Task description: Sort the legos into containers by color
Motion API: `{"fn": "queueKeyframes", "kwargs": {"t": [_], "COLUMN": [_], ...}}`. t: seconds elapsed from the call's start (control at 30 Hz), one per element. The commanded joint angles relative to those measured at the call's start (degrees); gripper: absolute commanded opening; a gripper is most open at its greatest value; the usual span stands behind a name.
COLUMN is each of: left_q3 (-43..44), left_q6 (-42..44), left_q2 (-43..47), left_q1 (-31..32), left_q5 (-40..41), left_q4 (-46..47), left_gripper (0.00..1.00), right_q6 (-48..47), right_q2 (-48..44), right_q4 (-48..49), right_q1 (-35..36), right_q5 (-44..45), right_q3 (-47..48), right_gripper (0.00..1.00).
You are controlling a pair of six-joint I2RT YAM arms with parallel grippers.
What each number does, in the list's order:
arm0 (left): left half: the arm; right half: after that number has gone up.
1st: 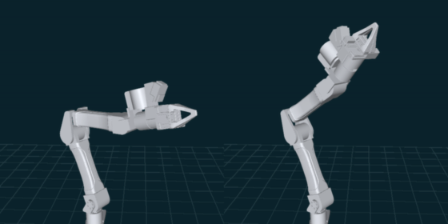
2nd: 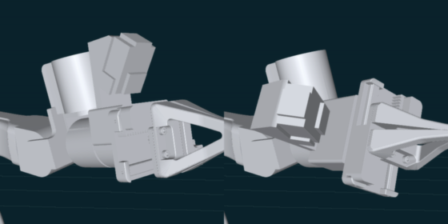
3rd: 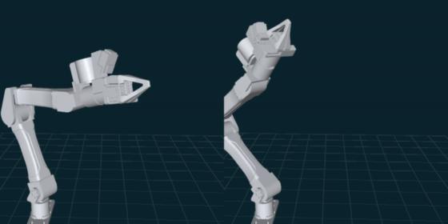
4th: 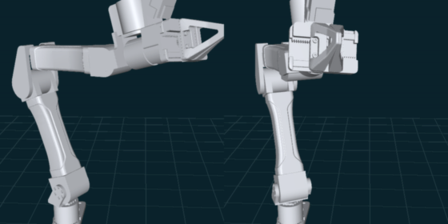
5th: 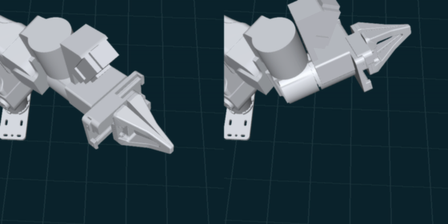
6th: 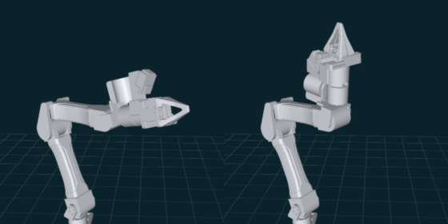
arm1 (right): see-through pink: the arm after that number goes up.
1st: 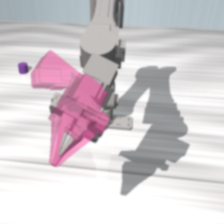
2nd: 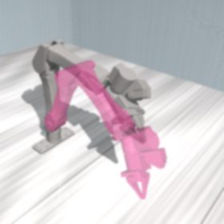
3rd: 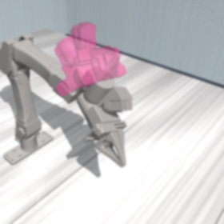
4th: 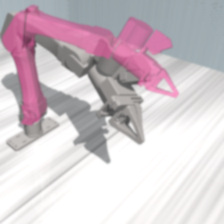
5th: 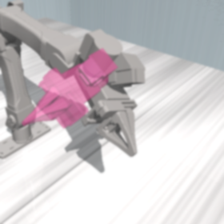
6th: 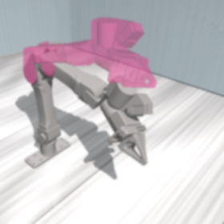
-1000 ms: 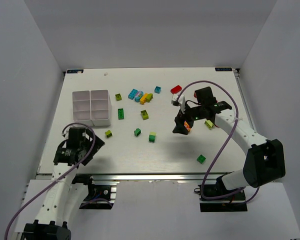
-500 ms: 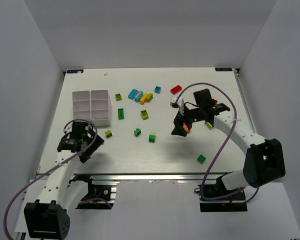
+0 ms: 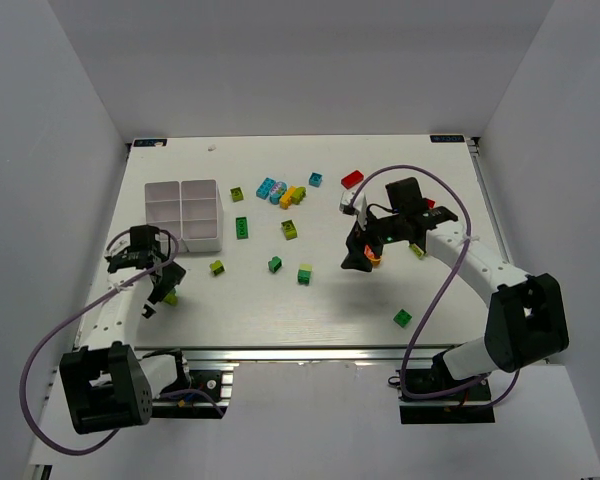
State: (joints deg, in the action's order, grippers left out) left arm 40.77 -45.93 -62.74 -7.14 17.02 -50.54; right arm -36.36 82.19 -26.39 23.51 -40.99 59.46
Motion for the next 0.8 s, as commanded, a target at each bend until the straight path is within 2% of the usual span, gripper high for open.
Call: {"fn": "queueKeyframes", "kwargs": {"t": [0.0, 0.17, 0.43, 0.77], "left_q3": [1.4, 1.8, 2.4, -0.2], "left_q6": [2.8, 4.7, 5.1, 4.8], "left_q2": [-1.4, -5.4, -11.6, -14.2], "left_q1": [-2.3, -4.8, -5.4, -5.8], "left_q5": [0.9, -1.5, -2.3, -2.1], "left_q4": [3.6, 9.2, 13.7, 17.0], "left_gripper": [0.98, 0.98, 0.98, 0.82], "right_q6": [-0.1, -0.1, -0.3, -0.1], "right_q2": [0.6, 1.1, 1.4, 0.8], "right_q4": [2.0, 2.1, 2.1, 1.8], "right_q1": [0.2, 0.1, 0.1, 0.1], "right_q5": [-1.3, -1.4, -0.8, -0.4], "right_q3": [1.0, 1.2, 1.4, 1.2], "right_gripper": [0.87, 0.87, 0.87, 0.87]}}
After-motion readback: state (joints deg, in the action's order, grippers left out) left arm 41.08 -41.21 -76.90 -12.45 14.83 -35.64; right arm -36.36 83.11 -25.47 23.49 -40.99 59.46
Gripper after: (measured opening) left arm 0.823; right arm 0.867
